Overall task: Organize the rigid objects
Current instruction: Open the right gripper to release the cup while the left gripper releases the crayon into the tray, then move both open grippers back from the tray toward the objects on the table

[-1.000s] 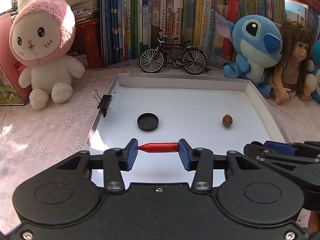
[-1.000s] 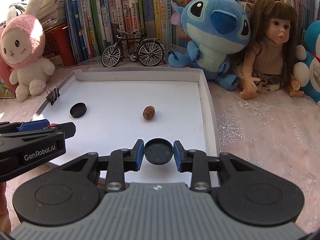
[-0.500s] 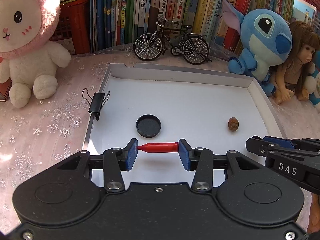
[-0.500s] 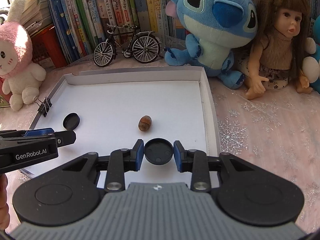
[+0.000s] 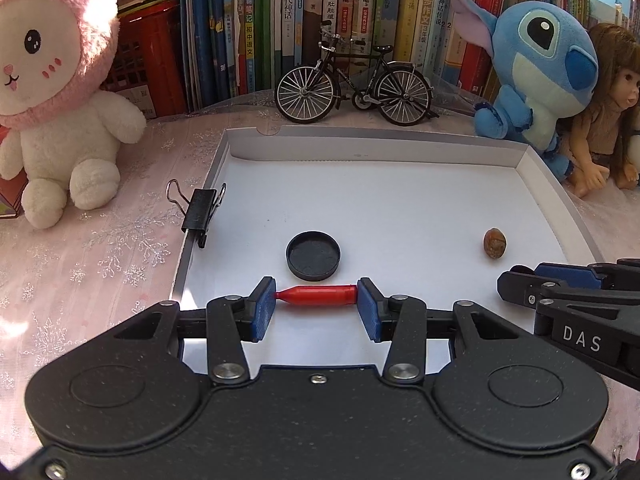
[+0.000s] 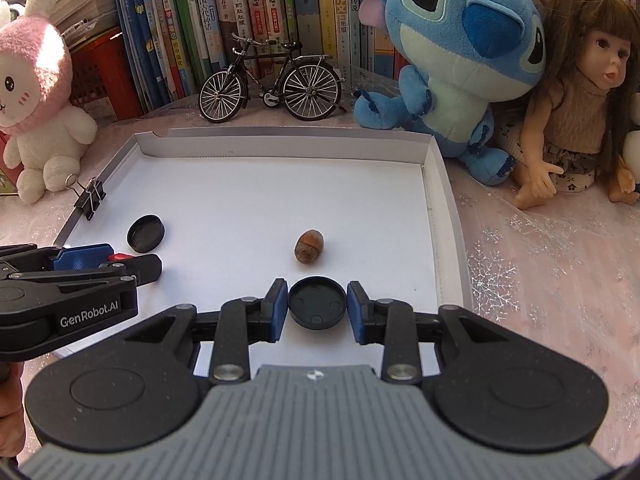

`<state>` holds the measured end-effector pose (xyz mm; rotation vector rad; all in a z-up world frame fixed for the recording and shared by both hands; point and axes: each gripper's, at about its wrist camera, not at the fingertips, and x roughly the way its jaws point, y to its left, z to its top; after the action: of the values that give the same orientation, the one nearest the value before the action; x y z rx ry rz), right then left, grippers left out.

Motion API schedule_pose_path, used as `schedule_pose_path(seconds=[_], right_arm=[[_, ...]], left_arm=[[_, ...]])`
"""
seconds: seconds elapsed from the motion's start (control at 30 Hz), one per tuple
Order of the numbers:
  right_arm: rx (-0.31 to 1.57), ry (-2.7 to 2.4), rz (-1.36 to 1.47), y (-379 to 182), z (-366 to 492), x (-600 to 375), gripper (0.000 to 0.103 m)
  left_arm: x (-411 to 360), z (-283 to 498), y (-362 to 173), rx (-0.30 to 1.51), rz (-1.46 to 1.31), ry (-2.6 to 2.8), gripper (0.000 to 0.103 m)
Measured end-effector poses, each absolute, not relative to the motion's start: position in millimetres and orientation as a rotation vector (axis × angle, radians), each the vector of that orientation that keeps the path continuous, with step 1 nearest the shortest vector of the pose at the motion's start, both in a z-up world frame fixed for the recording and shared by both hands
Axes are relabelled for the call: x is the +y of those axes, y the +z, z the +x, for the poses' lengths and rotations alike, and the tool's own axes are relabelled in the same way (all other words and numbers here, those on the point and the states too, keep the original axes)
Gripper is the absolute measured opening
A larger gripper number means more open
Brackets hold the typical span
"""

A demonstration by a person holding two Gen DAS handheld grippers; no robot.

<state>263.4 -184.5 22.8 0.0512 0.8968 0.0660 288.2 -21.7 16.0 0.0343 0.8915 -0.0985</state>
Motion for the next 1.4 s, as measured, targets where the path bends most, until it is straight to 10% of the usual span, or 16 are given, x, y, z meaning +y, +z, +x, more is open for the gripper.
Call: schedule_pose_path(seconds=[0.4,0.87,1.4], right_arm=[[0.883,0.074,0.050,20,264,-183,0.042],[0.797,0.094,0.072,37,230,-195,0.073],[0.665,0.109,0.022,53,157,-199,0.086]], left_arm=[[-25,286,13,0.857,0.057,-0.085,0.048],[-25,242,38,0.769,0.110,-0.134,0.084],[-21,161,53,0.709,0.073,-0.245,0.092]])
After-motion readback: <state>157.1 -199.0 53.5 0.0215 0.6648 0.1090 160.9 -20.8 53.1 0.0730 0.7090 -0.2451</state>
